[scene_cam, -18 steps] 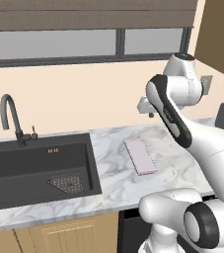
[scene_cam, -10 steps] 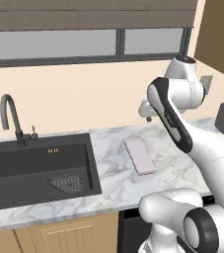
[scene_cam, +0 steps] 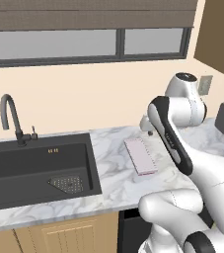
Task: The ice cube tray has been filled with water. Take the tray and place it in the freezer to make ice. Close the freezer door after placing the tray.
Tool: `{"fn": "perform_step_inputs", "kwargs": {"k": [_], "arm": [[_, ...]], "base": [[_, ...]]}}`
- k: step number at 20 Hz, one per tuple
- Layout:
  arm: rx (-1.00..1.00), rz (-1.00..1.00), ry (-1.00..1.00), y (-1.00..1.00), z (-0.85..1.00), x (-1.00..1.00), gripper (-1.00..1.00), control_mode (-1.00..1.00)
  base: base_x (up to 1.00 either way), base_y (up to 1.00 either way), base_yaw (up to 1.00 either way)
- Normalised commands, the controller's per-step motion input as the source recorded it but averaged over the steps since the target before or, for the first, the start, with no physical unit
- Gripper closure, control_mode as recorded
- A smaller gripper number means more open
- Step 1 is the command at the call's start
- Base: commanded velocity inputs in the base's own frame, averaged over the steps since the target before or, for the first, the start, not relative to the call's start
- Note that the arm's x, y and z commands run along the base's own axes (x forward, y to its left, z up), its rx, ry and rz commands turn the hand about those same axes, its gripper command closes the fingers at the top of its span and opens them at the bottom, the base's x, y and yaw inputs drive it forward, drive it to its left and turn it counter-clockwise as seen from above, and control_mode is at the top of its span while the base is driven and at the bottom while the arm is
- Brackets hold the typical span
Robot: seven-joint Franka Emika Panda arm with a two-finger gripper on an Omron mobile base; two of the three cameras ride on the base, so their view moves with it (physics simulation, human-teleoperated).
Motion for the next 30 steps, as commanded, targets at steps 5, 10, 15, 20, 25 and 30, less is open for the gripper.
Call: {"fn": "perform_step_inputs", "kwargs": {"k": [5, 10, 15, 20, 25, 30], "arm": [[0.0, 0.0, 0.0, 0.0, -0.29, 0.12, -1.0, -1.0], [0.01, 0.0, 0.0, 0.0, -0.24, 0.54, -1.0, -1.0], [-0.02, -0.01, 0.0, 0.05, -0.15, 0.51, -1.0, -1.0], [-0.01, 0.0, 0.0, 0.16, -0.28, 0.51, -1.0, -1.0], [-0.02, 0.07, 0.0, 0.18, -0.31, 0.31, -1.0, -1.0], [-0.04, 0.15, 0.0, 0.06, -0.35, 0.33, -1.0, -1.0]], "base": [[0.0, 0.0, 0.0], [0.0, 0.0, 0.0], [0.0, 0.0, 0.0], [0.0, 0.0, 0.0], [0.0, 0.0, 0.0], [0.0, 0.0, 0.0]]}}
